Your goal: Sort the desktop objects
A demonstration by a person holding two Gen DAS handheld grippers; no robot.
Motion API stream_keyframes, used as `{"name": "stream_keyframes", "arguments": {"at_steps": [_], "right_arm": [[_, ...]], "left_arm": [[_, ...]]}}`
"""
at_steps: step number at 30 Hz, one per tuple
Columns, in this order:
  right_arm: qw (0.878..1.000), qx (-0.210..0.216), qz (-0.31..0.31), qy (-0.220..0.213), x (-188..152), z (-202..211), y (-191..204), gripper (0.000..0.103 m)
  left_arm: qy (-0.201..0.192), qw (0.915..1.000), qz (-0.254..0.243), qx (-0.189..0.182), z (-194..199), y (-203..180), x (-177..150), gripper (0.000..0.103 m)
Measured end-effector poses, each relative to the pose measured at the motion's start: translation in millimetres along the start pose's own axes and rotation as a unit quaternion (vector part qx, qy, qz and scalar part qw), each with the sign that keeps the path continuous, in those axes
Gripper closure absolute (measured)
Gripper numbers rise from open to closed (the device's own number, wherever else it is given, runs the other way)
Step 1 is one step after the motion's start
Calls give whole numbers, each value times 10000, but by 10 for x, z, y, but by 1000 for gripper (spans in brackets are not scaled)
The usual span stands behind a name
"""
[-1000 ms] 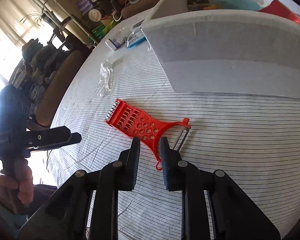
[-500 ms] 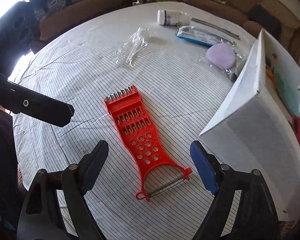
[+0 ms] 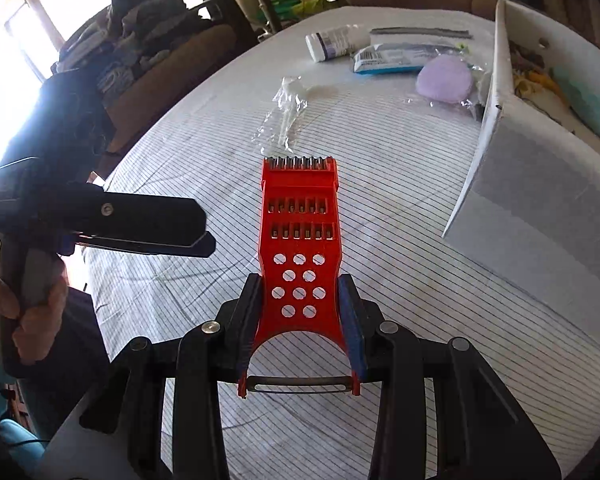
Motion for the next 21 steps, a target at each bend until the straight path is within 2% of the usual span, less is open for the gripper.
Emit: {"name": "stream_keyframes", "arguments": {"at_steps": [5,6,7,8,9,13,17,19,21], "right_arm": [[9994,215,256,-59,-92,158,348,67],[9992,254,292,-92,-105,194,411,67],[9990,288,325,-133,-112,229,470,67],[9988,288,356,-178,-118,269,520,67],[9987,248,381,-242,-126,325,555,67],[9984,310,263,-399,-105,533,603,66],[9951,289,-232,-914,-107,937,457,51],[9882,526,-748,-1227,-155,1164,296,47],[9746,918,-1409,-1481,-236,1341,103,46]], "left_arm": [[-109,9997,-71,-211,1,-158,-14,32],[-121,9995,-89,-261,11,-194,-24,45],[-83,9994,-105,-314,15,-231,-43,72],[-40,9993,-131,-337,18,-264,-61,86],[-31,9993,-168,-341,29,-302,-76,92],[-199,9987,-243,-394,159,-481,-71,93],[-299,9973,-454,-488,327,-743,-31,92],[-383,9958,-602,-581,431,-903,-28,93],[-459,9938,-630,-795,520,-1055,-30,93]]}}
Point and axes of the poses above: each gripper's, at about its wrist camera, not at the fingertips, and z roughly against the way its jaws point, y to its left, x to its top, the point moved 6 cm from there along -z, roughly the way its jaws point
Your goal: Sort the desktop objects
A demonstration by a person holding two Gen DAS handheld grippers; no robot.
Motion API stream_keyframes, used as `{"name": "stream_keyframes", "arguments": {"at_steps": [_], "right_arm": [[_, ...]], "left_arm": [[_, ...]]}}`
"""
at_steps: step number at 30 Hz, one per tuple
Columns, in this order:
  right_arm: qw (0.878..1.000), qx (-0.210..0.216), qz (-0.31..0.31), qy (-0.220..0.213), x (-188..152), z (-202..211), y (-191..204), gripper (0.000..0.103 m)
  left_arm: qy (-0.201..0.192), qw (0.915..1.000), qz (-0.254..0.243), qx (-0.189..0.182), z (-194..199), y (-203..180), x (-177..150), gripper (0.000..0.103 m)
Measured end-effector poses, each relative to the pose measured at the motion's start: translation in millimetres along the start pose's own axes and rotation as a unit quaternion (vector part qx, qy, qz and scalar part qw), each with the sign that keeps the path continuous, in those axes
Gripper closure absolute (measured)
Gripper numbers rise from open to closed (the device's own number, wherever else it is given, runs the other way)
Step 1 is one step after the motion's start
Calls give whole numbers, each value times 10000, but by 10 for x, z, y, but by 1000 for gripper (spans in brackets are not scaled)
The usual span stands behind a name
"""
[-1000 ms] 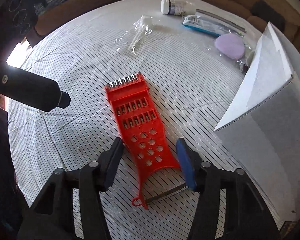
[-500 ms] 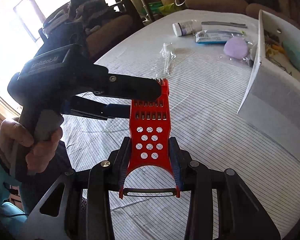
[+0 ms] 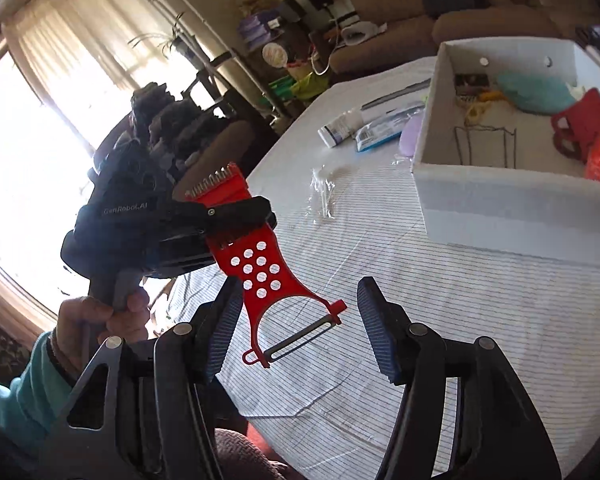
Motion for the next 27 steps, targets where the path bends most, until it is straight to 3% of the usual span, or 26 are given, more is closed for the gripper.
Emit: {"name": "stream_keyframes", "arguments": {"at_steps": [4,7,12,17,20,22,23,25,27], "right_arm": [[9853,915,-1361,-484,-51,312,-277,46],[9736,1325,-1745,-635,-71,398,-316,46],[9783,956,-1711,-667,-4,483,-319,64],[9760,883,-1914,-541,66,478,-430,64],[9752,779,-1989,-578,93,484,-522,82],[9775,572,-1937,-608,116,513,-583,87],[9796,455,-1855,-630,130,555,-600,87],[9820,358,-1734,-665,176,634,-629,89],[9836,258,-1632,-722,224,741,-651,89]], "left_arm": [[-197,9993,-201,-234,71,-333,25,93],[-254,9986,-366,-282,39,-547,9,93],[-426,9950,-896,-72,-6,-884,-87,93],[-394,9905,-1317,39,-144,-1172,-231,93],[-342,9859,-1624,194,-241,-1317,-335,93],[-257,9826,-1820,265,-318,-1397,-396,91],[-239,9810,-1899,305,-347,-1434,-413,88],[-192,9789,-2016,282,-404,-1507,-427,62],[-137,9768,-2119,280,-464,-1586,-428,60]]}}
Point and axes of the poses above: each gripper's, at about its wrist camera, not at the fingertips, and z roughly against the way its jaws point, y to its left, x to its top, the point moved 6 cm from there along -z, roughly the way its jaws point
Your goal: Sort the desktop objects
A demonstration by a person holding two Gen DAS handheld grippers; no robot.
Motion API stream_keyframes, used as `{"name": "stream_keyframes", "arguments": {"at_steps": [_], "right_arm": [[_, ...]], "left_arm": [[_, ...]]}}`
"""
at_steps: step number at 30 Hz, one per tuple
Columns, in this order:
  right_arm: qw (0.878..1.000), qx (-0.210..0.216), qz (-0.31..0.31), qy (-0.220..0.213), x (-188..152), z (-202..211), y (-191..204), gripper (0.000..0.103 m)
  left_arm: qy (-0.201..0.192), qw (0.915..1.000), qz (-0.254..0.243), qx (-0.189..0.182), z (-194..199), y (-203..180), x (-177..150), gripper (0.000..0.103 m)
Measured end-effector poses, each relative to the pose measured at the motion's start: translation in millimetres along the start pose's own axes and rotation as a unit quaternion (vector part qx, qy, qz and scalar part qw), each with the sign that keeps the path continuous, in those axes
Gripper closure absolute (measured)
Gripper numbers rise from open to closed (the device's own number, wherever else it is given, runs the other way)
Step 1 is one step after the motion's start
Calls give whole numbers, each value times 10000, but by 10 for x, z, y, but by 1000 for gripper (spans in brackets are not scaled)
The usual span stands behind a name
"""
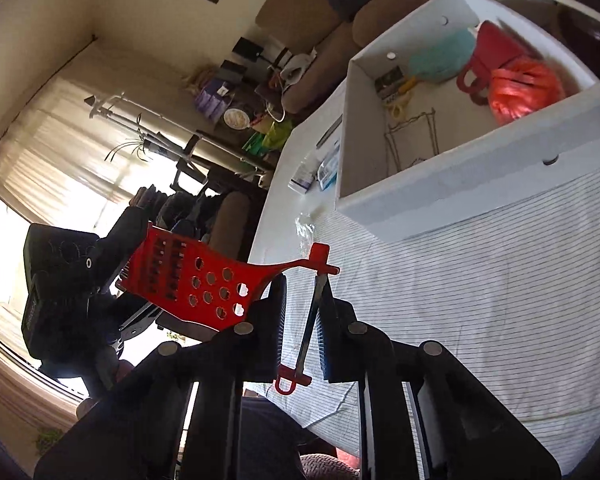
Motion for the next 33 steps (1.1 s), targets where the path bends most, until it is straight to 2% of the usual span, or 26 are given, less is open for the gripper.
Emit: {"name": "stream_keyframes", "arguments": {"at_steps": [6,14,19,26,27,28,29,30,33], "right_arm": [[9989,-279,278,-257,436,282,18,90],[9939,-932,478,-334,1607,381,-59,90],[9880,-1434,523,-251,2314,160,-305,90],[9826,-1824,347,-52,2879,-394,-915,90],[9821,-1853,330,-25,2938,-469,-999,90],[9818,-1870,317,5,2985,-543,-1076,90],[9807,-1928,315,36,3025,-610,-1149,90],[9800,-1965,321,63,3051,-675,-1223,90],[9806,-1916,396,129,3092,-829,-1333,90]], "left_arm": [[248,9996,60,90,-346,-66,242,61],[391,9971,647,-10,-1074,97,892,55],[458,9938,983,-263,-1637,313,1302,55],[529,9892,1313,-391,-2349,686,1726,56],[550,9888,1333,-394,-2429,735,1768,62],[573,9888,1315,-402,-2499,773,1803,80],[598,9895,1269,-344,-2554,805,1834,91],[594,9900,1245,-290,-2587,834,1857,93],[641,9896,1278,-158,-2663,921,1906,92]]}}
Point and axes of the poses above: each gripper's, at about its wrist camera, not at the fingertips, and z roughly against the way its jaws point, y to its left, x to its top, the point moved 6 cm from there along -z, roughly the way its jaws point
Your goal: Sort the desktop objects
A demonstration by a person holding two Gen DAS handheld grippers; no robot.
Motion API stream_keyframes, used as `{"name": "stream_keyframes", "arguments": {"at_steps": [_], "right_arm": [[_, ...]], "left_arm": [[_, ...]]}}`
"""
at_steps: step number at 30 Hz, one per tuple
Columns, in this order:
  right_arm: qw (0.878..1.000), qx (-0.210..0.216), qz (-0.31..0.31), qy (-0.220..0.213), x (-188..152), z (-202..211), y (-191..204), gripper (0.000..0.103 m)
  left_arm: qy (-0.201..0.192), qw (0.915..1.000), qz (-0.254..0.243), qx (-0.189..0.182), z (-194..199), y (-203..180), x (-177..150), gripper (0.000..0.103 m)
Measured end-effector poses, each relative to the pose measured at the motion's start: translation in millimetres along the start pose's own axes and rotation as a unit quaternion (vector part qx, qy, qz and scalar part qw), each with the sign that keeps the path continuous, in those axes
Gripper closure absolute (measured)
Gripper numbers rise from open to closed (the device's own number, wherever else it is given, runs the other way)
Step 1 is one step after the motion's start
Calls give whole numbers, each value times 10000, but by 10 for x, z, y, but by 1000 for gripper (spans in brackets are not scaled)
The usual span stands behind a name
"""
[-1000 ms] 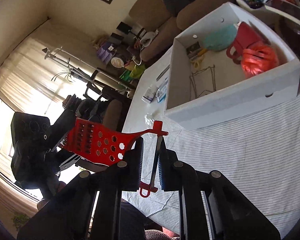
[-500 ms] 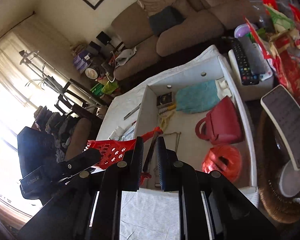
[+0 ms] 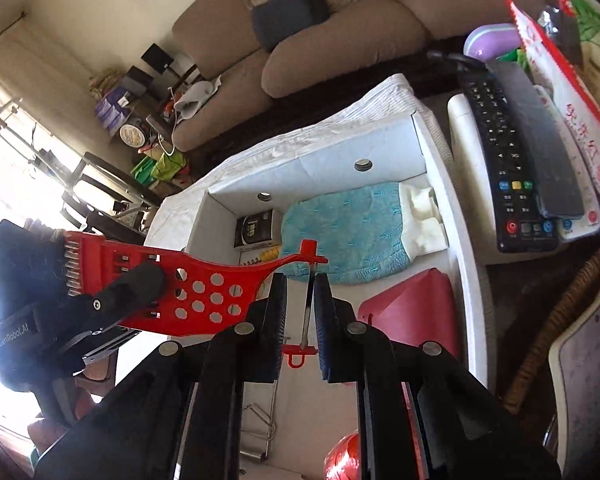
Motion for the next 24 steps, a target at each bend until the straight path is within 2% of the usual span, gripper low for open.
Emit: {"name": "stream_keyframes", "arguments": {"at_steps": [3,4,5,7,9,11,14,16,19,22,23,24], "right_arm": [[9999,-37,83,58,-4,-90,-12,87],[9999,-112,91,9,-2,-78,-29,87],[9998,-151,78,-73,6,-44,-46,80],[9993,-197,116,-301,3,85,-55,78],[9963,-334,480,-624,-26,269,64,78],[9869,-536,1177,-962,-94,423,330,77],[9651,-701,2239,-1167,-298,506,826,66],[9419,-945,2968,-1260,-481,497,1115,60],[8983,-1420,3925,-1373,-721,443,1416,59],[8563,-1998,4484,-1603,-833,407,1560,60],[8485,-2085,4573,-1660,-842,390,1582,62],[8456,-2148,4599,-1651,-833,360,1602,62]], "left_arm": [[-42,9998,197,-25,20,68,76,92],[-91,9996,244,50,46,97,106,92],[-146,9993,345,62,75,128,135,92],[-204,9976,654,25,128,205,195,92],[-219,9960,867,55,179,251,204,92],[-120,9944,1046,67,208,270,181,92],[-26,9930,1185,-5,296,216,152,93],[28,9930,1183,-53,374,157,143,93],[159,9934,1136,-89,478,70,110,93],[267,9910,1294,-228,542,56,31,93],[290,9896,1371,-322,556,55,2,93],[299,9880,1453,-420,569,57,-30,93]]}}
Point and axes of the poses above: each gripper's, at about its wrist camera, not at the fingertips, and z roughly against the way its jaws point, y to its left, x to its top, the point moved 6 cm from there along -z, roughly the way its jaws point
